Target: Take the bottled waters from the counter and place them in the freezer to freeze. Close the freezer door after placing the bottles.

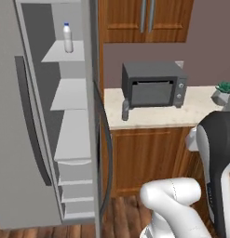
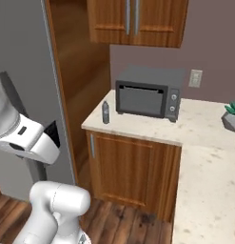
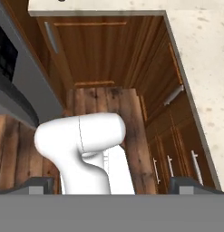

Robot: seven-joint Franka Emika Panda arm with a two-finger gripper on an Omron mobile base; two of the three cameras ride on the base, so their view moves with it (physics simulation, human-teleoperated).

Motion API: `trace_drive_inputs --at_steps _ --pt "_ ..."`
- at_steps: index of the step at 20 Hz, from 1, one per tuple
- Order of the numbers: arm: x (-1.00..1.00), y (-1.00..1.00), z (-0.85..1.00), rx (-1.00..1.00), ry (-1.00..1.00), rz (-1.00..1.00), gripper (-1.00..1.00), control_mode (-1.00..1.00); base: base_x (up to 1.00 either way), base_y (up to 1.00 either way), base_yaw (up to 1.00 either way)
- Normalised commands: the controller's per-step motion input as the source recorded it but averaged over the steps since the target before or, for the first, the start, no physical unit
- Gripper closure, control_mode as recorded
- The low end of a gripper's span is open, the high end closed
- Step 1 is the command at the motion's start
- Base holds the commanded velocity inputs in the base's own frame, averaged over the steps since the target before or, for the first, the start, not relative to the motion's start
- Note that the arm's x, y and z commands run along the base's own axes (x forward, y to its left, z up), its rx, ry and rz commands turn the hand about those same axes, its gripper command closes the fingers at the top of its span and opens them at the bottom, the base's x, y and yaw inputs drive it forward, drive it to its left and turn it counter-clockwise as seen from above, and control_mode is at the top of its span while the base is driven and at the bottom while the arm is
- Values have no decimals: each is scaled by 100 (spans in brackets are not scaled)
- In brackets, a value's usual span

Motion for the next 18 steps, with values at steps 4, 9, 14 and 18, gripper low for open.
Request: trace_drive_inputs --at_steps 4,9,14,18 --pt "0 0 0 0 0 0 -100 100 58 -49 23" --pt "0 0 0 0 0 0 -100 100 45 -40 13" --pt "0 0 0 0 0 0 -100 100 34 -28 5" --pt "0 0 0 0 0 0 -100 100 53 -25 12"
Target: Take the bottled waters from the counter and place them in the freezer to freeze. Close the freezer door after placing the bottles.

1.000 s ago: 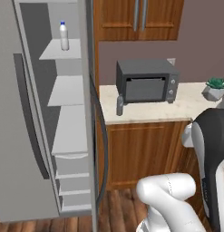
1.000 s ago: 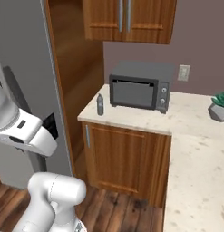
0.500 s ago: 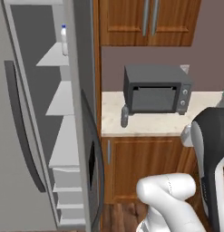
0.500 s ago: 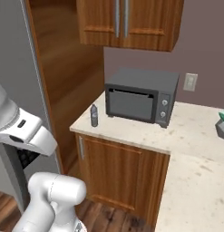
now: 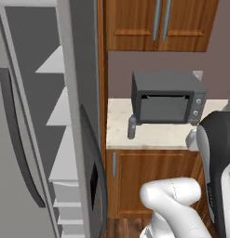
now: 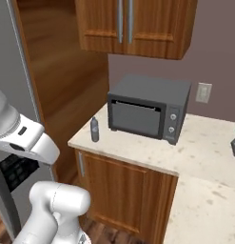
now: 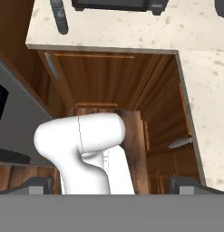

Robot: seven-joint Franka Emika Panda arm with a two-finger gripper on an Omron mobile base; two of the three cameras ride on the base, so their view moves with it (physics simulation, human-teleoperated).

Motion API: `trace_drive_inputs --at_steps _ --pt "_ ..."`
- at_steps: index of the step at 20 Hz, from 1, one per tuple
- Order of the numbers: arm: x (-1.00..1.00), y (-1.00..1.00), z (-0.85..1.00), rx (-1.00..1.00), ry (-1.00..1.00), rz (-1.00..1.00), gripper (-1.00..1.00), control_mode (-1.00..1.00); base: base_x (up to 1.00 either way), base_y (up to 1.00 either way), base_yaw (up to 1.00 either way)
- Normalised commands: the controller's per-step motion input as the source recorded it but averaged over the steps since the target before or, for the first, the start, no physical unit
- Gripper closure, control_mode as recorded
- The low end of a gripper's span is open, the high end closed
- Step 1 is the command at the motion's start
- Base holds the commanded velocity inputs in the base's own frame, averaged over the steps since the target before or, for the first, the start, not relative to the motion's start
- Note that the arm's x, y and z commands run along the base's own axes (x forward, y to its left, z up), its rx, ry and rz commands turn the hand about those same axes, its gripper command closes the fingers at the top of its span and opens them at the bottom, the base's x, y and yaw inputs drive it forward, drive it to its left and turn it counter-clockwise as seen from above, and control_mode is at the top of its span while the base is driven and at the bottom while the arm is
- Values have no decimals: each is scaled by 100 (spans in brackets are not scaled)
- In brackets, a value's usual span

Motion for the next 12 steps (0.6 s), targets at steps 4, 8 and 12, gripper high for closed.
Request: trace_drive_inputs --at_steps 4,8,12 --pt "0 0 0 0 0 0 -100 100 57 -31 13" --pt "0 0 0 0 0 0 -100 100 52 -28 12" --pt "0 0 0 0 0 0 -100 100 48 -22 11"
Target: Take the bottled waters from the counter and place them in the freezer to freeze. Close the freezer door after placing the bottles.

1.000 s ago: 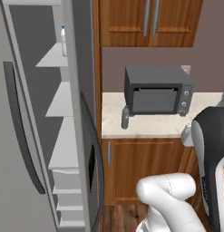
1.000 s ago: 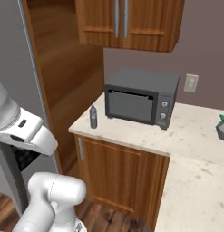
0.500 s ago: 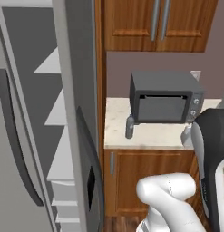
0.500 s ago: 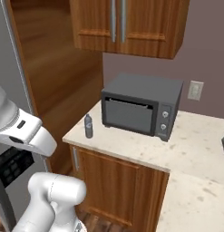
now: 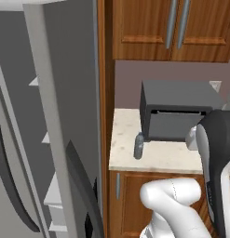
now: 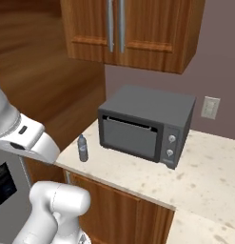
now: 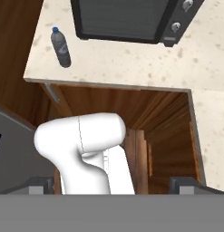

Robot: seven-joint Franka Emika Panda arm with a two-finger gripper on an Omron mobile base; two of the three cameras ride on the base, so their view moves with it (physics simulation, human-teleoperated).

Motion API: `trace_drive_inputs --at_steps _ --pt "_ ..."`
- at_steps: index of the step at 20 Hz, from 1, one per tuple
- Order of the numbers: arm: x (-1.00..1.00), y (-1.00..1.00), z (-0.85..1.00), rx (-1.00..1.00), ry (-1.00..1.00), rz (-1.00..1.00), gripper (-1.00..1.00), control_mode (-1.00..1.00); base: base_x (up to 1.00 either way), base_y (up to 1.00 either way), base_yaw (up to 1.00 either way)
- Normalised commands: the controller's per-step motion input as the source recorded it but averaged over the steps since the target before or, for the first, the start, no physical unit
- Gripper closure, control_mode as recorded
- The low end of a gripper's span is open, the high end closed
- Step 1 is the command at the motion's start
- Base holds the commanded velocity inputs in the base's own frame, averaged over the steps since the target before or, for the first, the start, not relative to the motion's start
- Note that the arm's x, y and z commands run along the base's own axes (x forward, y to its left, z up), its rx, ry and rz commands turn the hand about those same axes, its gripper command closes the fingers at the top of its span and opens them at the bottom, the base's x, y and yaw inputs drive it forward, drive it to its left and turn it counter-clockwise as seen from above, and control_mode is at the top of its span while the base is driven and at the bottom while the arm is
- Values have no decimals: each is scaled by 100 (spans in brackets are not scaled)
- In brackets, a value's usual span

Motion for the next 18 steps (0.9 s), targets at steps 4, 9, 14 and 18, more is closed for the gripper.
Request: trace_drive_inputs --at_steps 4,9,14,18 --pt "0 0 0 0 0 0 -100 100 34 -18 10" --pt "0 0 0 0 0 0 -100 100 0 -1 2" --pt "0 0 0 0 0 0 -100 100 0 0 0" --pt "5 0 -8 0 0 2 -100 -100 3 0 0"
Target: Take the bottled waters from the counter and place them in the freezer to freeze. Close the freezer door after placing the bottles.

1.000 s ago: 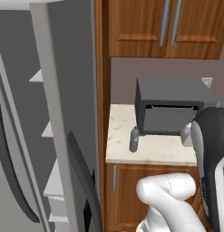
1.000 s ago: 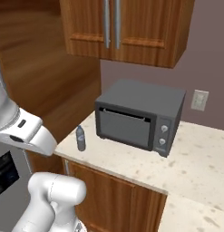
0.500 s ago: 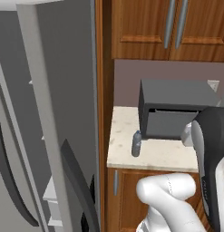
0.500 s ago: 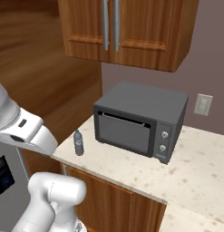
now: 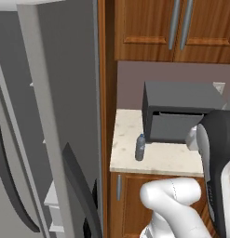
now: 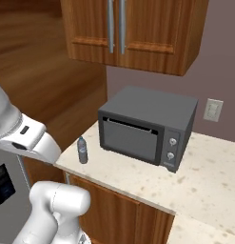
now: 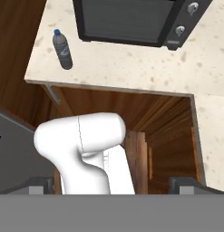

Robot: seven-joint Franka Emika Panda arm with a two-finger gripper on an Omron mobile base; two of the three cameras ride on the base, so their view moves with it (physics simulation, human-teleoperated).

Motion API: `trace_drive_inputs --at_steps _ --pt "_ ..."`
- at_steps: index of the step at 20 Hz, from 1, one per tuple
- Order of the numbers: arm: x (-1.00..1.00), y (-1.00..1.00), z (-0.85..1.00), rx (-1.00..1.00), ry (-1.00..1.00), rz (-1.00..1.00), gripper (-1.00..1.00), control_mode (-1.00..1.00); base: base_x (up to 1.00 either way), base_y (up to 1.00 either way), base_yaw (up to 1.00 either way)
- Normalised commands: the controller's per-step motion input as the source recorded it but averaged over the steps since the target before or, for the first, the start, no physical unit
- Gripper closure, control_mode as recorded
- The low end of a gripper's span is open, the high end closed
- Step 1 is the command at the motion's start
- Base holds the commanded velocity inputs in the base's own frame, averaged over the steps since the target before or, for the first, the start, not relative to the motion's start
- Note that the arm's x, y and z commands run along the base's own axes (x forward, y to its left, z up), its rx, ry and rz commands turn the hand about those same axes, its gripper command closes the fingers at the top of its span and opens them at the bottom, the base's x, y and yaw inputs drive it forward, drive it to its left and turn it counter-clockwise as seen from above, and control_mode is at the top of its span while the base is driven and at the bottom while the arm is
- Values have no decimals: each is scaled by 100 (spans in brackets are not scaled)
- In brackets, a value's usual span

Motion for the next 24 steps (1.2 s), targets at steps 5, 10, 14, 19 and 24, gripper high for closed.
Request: trace_drive_inputs --at_steps 5,10,14,19,24 --pt "20 0 -50 11 2 19 -100 -100 0 0 0" --pt "15 -4 -51 17 1 27 -100 -100 0 0 0" --pt "54 -34 -20 12 -1 31 -100 -100 0 0 0" --pt "49 -18 -17 2 -1 28 -100 -100 0 0 0" --pt "46 -12 -35 0 -2 26 -100 -100 0 0 0"
